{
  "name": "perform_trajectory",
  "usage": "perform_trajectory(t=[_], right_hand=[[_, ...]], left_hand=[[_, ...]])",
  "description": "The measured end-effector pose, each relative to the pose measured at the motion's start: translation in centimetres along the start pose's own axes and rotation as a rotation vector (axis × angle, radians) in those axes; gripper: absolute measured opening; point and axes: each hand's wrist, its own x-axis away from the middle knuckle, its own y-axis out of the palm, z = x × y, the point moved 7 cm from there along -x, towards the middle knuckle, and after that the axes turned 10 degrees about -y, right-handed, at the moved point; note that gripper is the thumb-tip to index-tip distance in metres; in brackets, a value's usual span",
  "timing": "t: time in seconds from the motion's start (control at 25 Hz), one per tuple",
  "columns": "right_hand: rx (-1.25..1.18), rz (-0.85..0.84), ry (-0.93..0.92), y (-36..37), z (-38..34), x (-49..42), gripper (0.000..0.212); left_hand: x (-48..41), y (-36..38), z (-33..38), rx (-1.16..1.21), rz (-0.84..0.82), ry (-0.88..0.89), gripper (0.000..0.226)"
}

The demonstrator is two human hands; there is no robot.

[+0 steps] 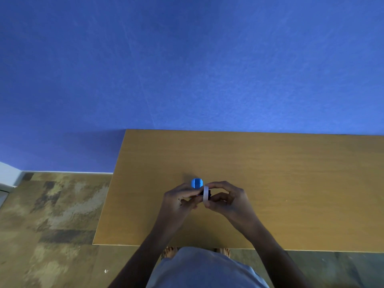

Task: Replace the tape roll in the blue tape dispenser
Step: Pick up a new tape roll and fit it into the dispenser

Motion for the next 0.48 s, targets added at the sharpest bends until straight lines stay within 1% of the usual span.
perform_trajectory(t=[0.2,0.24,0.36,0.4,0.48], right_hand=[[0.035,0.004,0.008,0.2,0.1,-1.4,0.024],[0.027,0.004,0.012,0.2,0.4,-1.8,0.026],[-0.009,0.035,0.037,-0.2,1.4,-2.9,0.04],[-0.012,0.053,0.041,-0.4,1.7,-3.3,0.041],[-0.017,0.083,0.039,-0.6,2.2,-4.1,0.035]], left_hand=[[-1.3,-0.6,-0.3,-0.003,0.034,-0.023,0.019],[-1.7,-0.7,-0.3,-0.007,0.039,-0.02,0.018],[-2.8,-1.0,-0.4,0.013,0.053,-0.031,0.015],[-3.2,-1.2,-0.5,0.039,0.061,-0.043,0.013],[-4.0,-1.4,-0.5,0.083,0.071,-0.058,0.014]])
